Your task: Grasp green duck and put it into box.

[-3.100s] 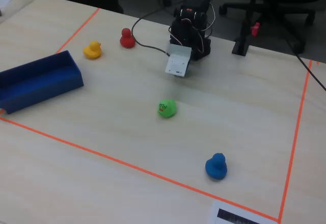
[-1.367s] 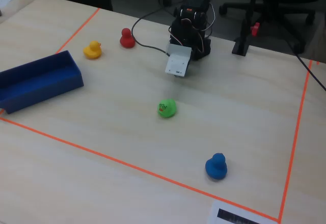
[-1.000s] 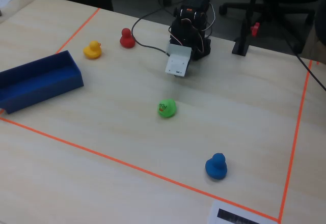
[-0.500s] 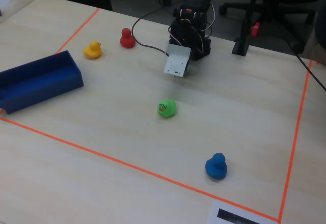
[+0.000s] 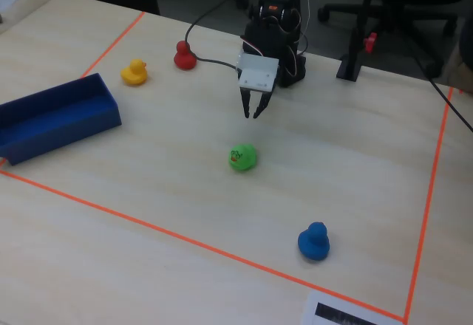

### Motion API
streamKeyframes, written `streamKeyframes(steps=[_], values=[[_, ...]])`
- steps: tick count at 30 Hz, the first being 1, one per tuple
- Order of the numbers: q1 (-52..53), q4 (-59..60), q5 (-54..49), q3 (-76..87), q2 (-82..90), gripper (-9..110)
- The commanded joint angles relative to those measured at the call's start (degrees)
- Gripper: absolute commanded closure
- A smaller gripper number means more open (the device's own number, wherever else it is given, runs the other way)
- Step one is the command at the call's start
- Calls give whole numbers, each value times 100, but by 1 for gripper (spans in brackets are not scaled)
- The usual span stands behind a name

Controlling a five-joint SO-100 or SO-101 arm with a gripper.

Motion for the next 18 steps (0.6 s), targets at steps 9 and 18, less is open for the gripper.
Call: streamKeyframes(steps=[9, 18], values=[[114, -3190, -167, 325, -1477, 72], [738, -2848, -466, -79, -2619, 48]])
